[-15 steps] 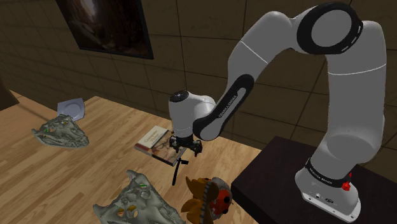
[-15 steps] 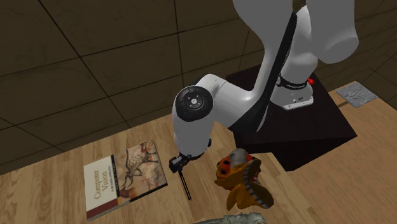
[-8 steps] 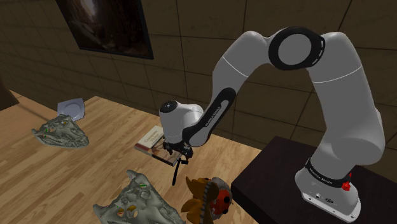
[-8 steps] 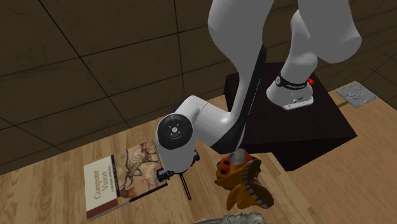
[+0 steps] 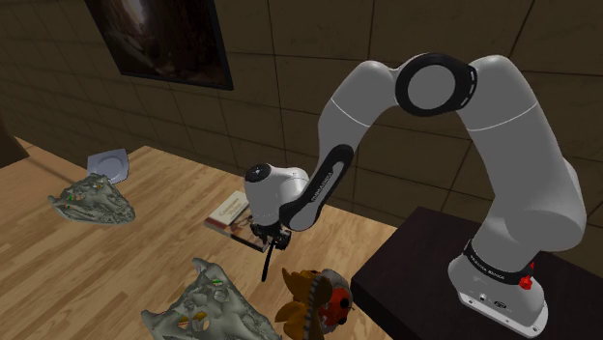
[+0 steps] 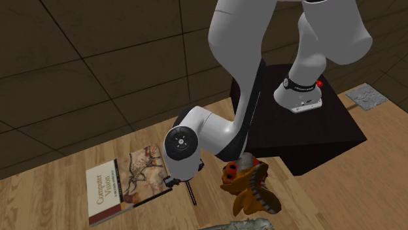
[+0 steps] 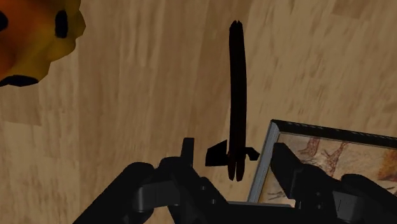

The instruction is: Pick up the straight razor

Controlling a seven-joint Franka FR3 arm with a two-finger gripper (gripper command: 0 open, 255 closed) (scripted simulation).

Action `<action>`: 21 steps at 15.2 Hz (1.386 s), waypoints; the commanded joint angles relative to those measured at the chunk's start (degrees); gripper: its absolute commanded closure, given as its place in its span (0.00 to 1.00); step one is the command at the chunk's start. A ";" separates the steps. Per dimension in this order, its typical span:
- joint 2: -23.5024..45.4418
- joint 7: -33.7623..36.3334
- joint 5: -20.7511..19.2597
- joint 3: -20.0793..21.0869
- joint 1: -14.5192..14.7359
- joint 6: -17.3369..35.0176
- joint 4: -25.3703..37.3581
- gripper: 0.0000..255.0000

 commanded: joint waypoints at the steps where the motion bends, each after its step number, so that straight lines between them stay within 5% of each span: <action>1: 0.14 0.07 -0.07 -0.07 0.08 0.07 0.09 1.00; 21: -7.35 -3.38 4.63 4.16 -3.07 -5.25 -1.89 1.00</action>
